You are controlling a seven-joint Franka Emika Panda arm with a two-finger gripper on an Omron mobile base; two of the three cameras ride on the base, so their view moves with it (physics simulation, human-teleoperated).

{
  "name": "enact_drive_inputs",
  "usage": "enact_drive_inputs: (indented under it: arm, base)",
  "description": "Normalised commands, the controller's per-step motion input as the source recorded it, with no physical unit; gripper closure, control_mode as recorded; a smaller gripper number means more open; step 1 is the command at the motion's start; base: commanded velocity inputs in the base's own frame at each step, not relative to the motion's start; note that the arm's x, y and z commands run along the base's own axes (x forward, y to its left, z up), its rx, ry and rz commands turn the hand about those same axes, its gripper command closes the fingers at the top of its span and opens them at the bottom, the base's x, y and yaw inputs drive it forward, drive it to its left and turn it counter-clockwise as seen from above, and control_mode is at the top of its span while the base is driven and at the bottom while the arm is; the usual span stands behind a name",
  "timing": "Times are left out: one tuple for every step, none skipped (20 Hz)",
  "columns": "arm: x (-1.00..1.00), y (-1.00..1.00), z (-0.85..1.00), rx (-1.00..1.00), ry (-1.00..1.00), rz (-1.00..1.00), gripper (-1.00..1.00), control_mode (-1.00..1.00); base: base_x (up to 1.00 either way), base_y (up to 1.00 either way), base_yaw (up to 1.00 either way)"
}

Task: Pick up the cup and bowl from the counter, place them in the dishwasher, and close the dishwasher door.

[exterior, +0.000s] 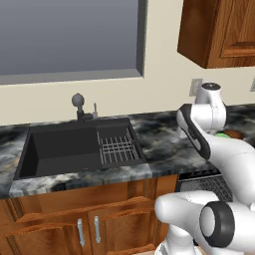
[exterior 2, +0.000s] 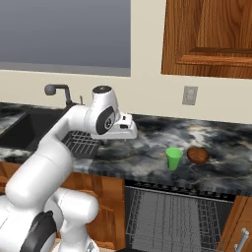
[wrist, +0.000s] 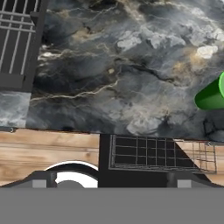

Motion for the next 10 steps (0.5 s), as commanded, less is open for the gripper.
enact_drive_inputs:
  arm:
    - [0.00, -0.31, -0.06, -0.03, 0.00, 0.00, -1.00, -1.00]
    - [0.00, -0.32, -0.05, -0.03, 0.00, 0.00, -1.00, -1.00]
    - [0.00, -0.32, -0.05, -0.03, 0.00, 0.00, -1.00, -1.00]
    - [0.00, -0.32, -0.05, -0.03, 0.00, 0.00, -1.00, -1.00]
    - [0.00, -0.31, -0.06, -0.04, 0.00, 0.00, -1.00, -1.00]
    - [0.00, -0.33, -0.06, -0.04, 0.00, 0.00, -1.00, -1.00]
    - [0.02, -0.34, -0.09, -0.03, 0.00, 0.00, -1.00, -1.00]
    - [0.05, -0.32, -0.11, -0.03, 0.00, 0.00, -1.00, -1.00]
    - [0.06, -0.31, -0.14, -0.03, 0.00, 0.00, -1.00, -1.00]
    - [0.06, -0.29, -0.19, -0.01, 0.00, 0.00, -1.00, -1.00]
  base:
    - [0.00, 0.00, 0.00]
    - [0.00, 0.00, 0.00]
    - [0.00, 0.00, 0.00]
    - [0.00, 0.00, 0.00]
    - [0.00, 0.00, 0.00]
    - [0.00, 0.00, 0.00]
    - [0.00, 0.00, 0.00]
    - [0.00, 0.00, 0.00]
    - [0.00, 0.00, 0.00]
    - [0.00, 0.00, 0.00]
